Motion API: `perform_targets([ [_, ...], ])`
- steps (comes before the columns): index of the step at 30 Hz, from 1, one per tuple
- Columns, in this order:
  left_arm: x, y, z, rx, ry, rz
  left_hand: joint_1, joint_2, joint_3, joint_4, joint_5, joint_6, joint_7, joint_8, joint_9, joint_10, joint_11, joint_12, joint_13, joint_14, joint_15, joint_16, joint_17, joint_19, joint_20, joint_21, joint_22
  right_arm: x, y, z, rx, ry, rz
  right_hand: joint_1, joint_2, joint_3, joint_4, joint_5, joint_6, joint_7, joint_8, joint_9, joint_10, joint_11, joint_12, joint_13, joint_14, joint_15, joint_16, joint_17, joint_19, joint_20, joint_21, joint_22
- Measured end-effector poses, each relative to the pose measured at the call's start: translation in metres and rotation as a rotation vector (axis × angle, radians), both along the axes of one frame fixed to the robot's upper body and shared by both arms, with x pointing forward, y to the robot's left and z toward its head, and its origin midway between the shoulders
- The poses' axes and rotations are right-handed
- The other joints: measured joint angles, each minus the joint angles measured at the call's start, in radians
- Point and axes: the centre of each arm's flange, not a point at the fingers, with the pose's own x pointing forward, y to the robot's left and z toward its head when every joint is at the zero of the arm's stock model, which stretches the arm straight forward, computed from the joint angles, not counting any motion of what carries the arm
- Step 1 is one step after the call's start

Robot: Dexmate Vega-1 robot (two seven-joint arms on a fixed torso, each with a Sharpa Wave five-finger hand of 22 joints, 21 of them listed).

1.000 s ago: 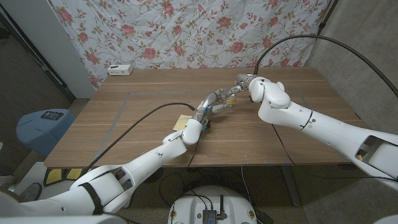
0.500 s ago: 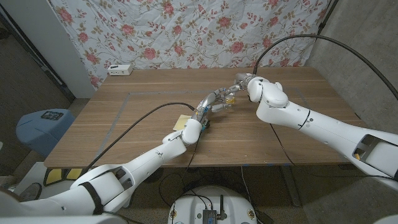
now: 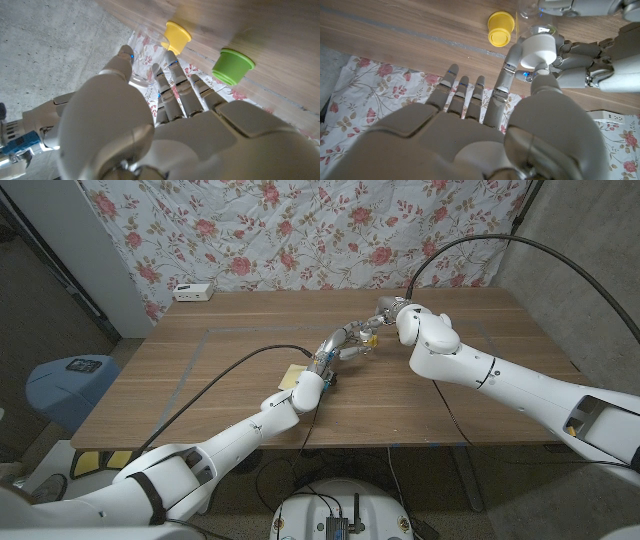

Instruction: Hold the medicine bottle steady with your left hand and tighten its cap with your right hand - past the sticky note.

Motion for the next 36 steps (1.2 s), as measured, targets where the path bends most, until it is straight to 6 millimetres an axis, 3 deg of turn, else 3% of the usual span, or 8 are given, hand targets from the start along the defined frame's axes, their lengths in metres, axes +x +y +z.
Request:
perform_targets([
  [7,0.000,0.000,0.000,0.000,-0.002,-0.001,0.000,0.001,0.000,0.000,0.000,0.000,0.000,0.000,0.000,0.000,0.000,0.000,0.000,0.000,0.000,0.000,0.000,0.000,0.000,0.000,0.000,-0.003,0.000,0.001,-0.003,-0.009,0.001,-0.031,-0.010,-0.012,0.004,0.000,-0.072,0.000,-0.038,0.000,-0.023,0.023,-0.022,0.000,-0.009,0.009,-0.013,0.002,-0.016,0.016,-0.008,0.000],
  [9,0.001,0.000,0.001,0.000,-0.002,-0.001,0.003,0.003,0.000,0.000,-0.001,0.000,0.000,0.000,0.000,0.000,0.000,0.000,0.000,0.000,0.000,0.000,0.000,0.000,0.000,0.000,0.000,-0.004,-0.001,0.002,-0.003,-0.011,0.000,-0.037,-0.011,-0.019,0.003,0.000,-0.087,0.005,-0.046,0.000,-0.029,0.016,-0.025,0.000,-0.015,0.015,-0.017,0.002,-0.019,0.018,-0.008,0.000],
  [20,0.001,0.000,0.001,0.003,-0.003,-0.002,0.001,0.007,0.000,0.000,-0.001,0.000,0.000,0.000,0.000,0.002,0.002,-0.001,0.000,0.000,0.000,0.000,0.000,0.000,0.000,0.000,0.000,-0.009,-0.004,0.005,-0.011,-0.012,0.004,-0.074,-0.016,-0.033,0.008,0.000,-0.224,0.020,-0.107,0.008,-0.106,0.034,-0.040,0.002,-0.053,0.035,-0.035,0.002,-0.048,0.041,-0.016,0.000],
  [29,0.000,-0.001,0.002,0.006,-0.006,-0.002,0.001,0.007,0.000,0.000,-0.001,0.000,0.000,0.000,0.000,0.009,0.009,0.001,0.000,0.000,0.000,0.000,0.000,0.000,0.000,0.000,0.000,-0.012,-0.006,0.008,-0.025,0.003,0.016,-0.074,-0.017,-0.031,-0.007,0.000,-0.349,0.026,-0.158,0.022,-0.165,0.042,-0.044,0.002,-0.091,0.047,-0.039,-0.001,-0.076,0.047,-0.016,0.000],
  [36,0.000,0.000,0.003,0.007,-0.011,0.008,0.002,0.007,-0.001,-0.001,0.002,0.000,0.000,0.000,0.000,0.009,0.009,0.004,0.000,0.000,0.000,0.000,0.000,0.000,0.000,0.000,0.000,-0.014,-0.008,0.012,-0.038,0.018,0.025,-0.054,-0.019,-0.027,-0.020,0.000,-0.411,0.021,-0.179,0.022,-0.211,0.035,-0.044,0.002,-0.126,0.064,-0.047,-0.001,-0.099,0.049,-0.017,0.000],
])
